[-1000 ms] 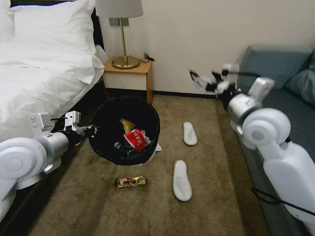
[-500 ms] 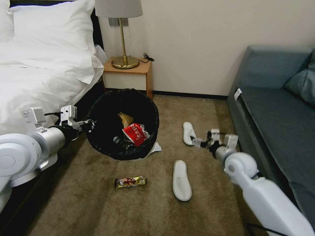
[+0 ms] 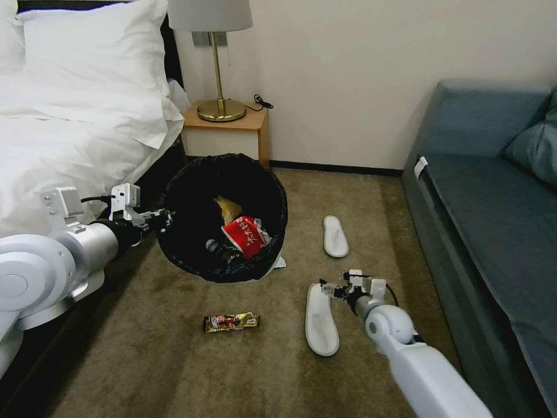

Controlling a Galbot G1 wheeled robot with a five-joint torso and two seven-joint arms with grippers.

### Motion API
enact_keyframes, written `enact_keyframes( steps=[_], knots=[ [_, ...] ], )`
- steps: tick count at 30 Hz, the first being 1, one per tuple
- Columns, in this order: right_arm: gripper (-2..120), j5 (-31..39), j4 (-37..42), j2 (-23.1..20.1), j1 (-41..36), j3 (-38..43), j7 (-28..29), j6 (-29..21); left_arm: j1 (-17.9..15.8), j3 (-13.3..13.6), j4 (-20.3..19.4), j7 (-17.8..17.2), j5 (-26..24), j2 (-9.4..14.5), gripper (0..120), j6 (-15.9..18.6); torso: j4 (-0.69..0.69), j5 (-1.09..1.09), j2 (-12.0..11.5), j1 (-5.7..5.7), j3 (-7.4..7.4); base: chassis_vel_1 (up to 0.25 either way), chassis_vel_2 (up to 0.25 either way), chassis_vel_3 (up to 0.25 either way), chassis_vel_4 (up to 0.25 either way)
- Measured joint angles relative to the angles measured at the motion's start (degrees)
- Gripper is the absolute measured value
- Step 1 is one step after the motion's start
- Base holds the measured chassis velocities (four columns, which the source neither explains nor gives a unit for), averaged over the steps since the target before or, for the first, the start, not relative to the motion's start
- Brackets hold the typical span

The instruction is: Pick up the trash bin, then pick up the garbage on the floor and place it into the trash bin.

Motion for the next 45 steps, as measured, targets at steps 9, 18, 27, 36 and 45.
enact_keyframes(
  steps=[9, 18, 27, 36, 45],
  knots=[
    [100, -4.7, -5.6, 3.7, 0.5, -1.9, -0.7, 2.1, 0.2, 0.1, 0.2, 1.3, 1.0, -0.4, 3, 0.0, 0.00, -0.01, 0.0, 0.00, 0.00, 0.000, 0.000, 0.000, 0.000],
    [100, -7.9, -10.5, 5.2, -0.2, -1.9, 0.3, 3.7, 0.5, 0.2, -0.1, 1.3, 1.3, -0.4, 3, 0.0, 0.00, 0.00, 0.0, 0.00, 0.00, 0.000, 0.000, 0.000, 0.000],
    [99, -10.2, -12.8, 5.3, -1.4, -3.0, 0.5, 6.0, 0.5, 0.6, -0.2, 1.7, 2.5, -0.9, 3, 0.0, -0.01, 0.00, 0.0, 0.00, 0.00, 0.000, 0.000, 0.000, 0.000],
    [95, -12.2, -13.8, 5.6, -1.2, -4.2, 0.0, 7.2, 0.5, 0.9, -0.1, 2.0, 3.0, -1.2, 3, 0.0, 0.00, 0.00, 0.0, 0.00, 0.00, 0.000, 0.000, 0.000, 0.000],
    [67, -12.7, -12.8, 6.0, -2.3, -5.4, 0.4, 7.4, 0.4, 1.3, 0.4, 2.0, 3.4, -1.4, 3, 0.0, 0.00, 0.00, 0.0, 0.00, 0.00, 0.000, 0.000, 0.000, 0.000]
  ],
)
